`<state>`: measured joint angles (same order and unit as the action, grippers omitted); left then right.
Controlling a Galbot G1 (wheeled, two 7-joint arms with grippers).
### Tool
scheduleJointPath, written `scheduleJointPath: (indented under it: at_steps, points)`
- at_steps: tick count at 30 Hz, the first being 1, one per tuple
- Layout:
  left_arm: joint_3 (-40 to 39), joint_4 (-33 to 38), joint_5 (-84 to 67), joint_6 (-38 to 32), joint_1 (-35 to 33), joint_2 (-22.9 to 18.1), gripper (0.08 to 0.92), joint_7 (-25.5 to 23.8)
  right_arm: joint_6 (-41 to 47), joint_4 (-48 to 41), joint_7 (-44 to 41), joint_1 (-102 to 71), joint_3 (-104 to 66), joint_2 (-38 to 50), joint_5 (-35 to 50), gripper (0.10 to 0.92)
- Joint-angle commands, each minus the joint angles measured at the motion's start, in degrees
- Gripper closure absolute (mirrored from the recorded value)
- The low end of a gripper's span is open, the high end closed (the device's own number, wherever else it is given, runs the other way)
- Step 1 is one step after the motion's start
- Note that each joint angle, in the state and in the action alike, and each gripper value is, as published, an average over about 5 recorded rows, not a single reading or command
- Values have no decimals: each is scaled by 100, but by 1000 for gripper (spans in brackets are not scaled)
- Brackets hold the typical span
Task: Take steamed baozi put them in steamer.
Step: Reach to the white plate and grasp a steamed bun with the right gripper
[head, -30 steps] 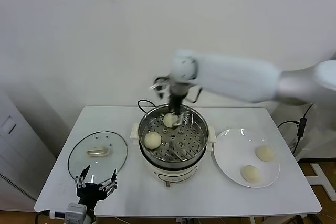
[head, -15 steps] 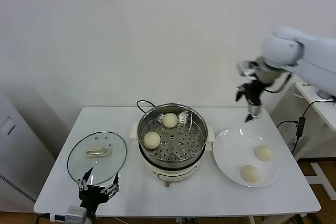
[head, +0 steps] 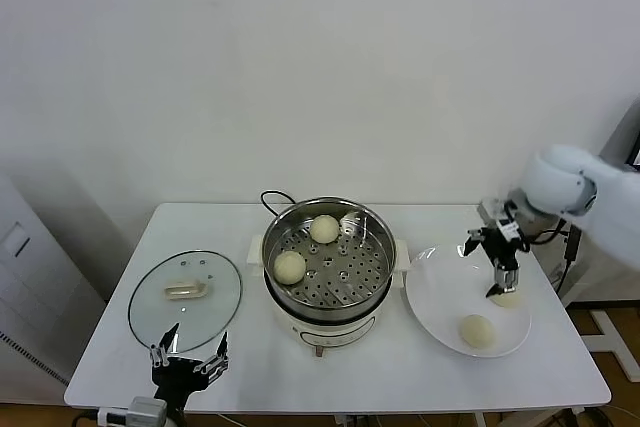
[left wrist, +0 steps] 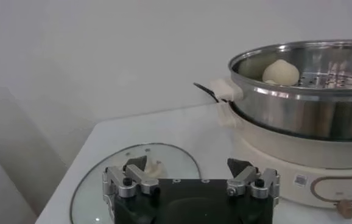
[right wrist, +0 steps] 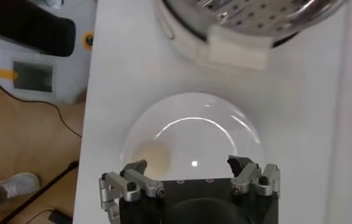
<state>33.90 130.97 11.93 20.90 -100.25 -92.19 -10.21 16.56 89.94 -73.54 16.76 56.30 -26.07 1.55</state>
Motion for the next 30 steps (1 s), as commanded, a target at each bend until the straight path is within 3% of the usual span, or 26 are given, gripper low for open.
scheduleJointPath:
  at_steps: [1,30]
  points:
    - [12,-26,-22,-14,-32,-125,177,19,-128,-248,98,-2123,-1705,31,-797,203]
    - [67,-194,-24,65,-3,-88,177,-36,-245,-1086,94,-3256,-2557,-531,-1336,203]
